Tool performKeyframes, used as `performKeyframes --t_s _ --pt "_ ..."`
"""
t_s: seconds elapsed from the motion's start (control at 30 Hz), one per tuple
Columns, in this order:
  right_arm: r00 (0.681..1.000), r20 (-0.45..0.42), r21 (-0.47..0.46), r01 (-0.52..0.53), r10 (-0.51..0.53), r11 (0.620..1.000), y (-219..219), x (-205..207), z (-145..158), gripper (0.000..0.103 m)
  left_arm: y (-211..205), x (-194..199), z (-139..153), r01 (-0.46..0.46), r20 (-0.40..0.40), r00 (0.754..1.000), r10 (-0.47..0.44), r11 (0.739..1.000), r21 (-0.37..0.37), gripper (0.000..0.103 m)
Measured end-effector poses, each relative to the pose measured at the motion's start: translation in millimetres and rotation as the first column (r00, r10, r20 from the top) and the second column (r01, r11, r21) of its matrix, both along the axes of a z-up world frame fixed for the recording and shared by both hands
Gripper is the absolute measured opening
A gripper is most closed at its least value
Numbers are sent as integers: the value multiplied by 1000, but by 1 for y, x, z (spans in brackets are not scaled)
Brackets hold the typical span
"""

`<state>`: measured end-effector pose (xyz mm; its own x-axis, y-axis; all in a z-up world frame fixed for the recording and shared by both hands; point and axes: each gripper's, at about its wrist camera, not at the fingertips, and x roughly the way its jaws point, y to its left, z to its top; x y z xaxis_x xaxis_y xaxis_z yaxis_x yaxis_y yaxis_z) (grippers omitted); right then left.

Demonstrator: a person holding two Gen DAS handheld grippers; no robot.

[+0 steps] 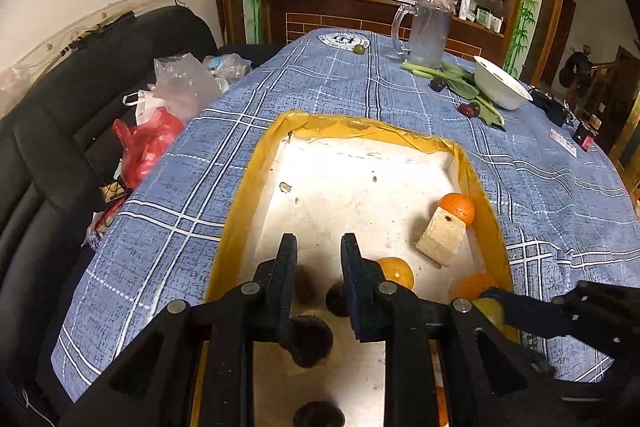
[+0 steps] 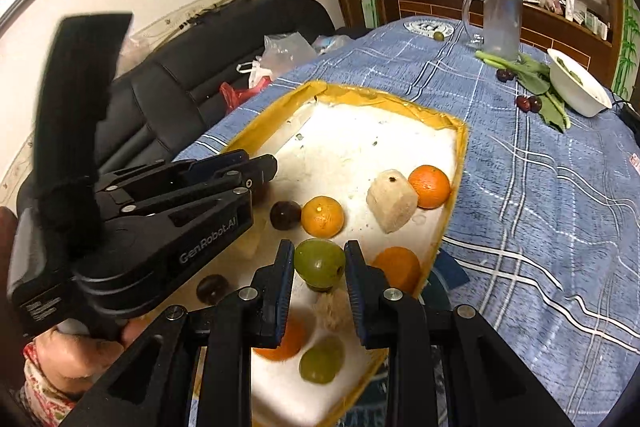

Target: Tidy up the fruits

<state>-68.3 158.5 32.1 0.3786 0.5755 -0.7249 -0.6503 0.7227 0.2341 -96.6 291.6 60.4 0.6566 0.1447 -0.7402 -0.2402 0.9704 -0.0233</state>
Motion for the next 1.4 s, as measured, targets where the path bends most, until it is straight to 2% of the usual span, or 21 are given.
performKeyframes --t_s 0.37,0.4,0.53,0.57,0.6,0.63,0.7,0.87,1.07,1.27,1.33,1.4 --pt "1000 -30 -17 10 -11 1000 8 13 -16 29 2 5 -2 -9 -16 1000 8 1000 -14 23" --pt "999 -33 -15 11 -12 1000 8 13 -17 29 3 5 -2 -13 -16 1000 12 1000 -18 27" --pt "999 -38 -2 8 -8 1000 8 12 -18 29 7 3 0 -39 3 999 39 999 -38 63" --pt "999 -39 3 8 -8 1000 8 12 -18 30 8 2 1 -42 10 999 43 998 -40 66" --pt "999 -40 5 10 -10 1000 7 11 -18 36 8 1 2 -47 15 999 47 998 -39 71" --pt "999 -40 11 11 -11 1000 6 11 -17 47 7 0 2 -50 17 999 51 998 -37 75" --pt "999 -33 30 18 -17 999 3 9 -14 58 8 -2 3 -58 21 998 59 998 -37 80" --pt "1000 -2 47 27 -26 999 -7 -1 -5 59 5 -8 4 -63 18 998 64 996 -66 86" --pt "998 31 58 46 -48 997 -26 -17 1 66 -14 -21 4 -37 7 999 38 998 -49 86" --pt "993 69 65 90 -95 994 -57 -34 4 68 -34 -52 26 -100 109 989 98 995 18 87" --pt "991 68 75 106 -111 991 -66 -39 4 70 -40 -66 36 -136 155 979 129 990 37 93" --pt "989 67 88 124 -130 988 -76 -45 3 71 -47 -82 45 -165 206 967 152 985 47 95"
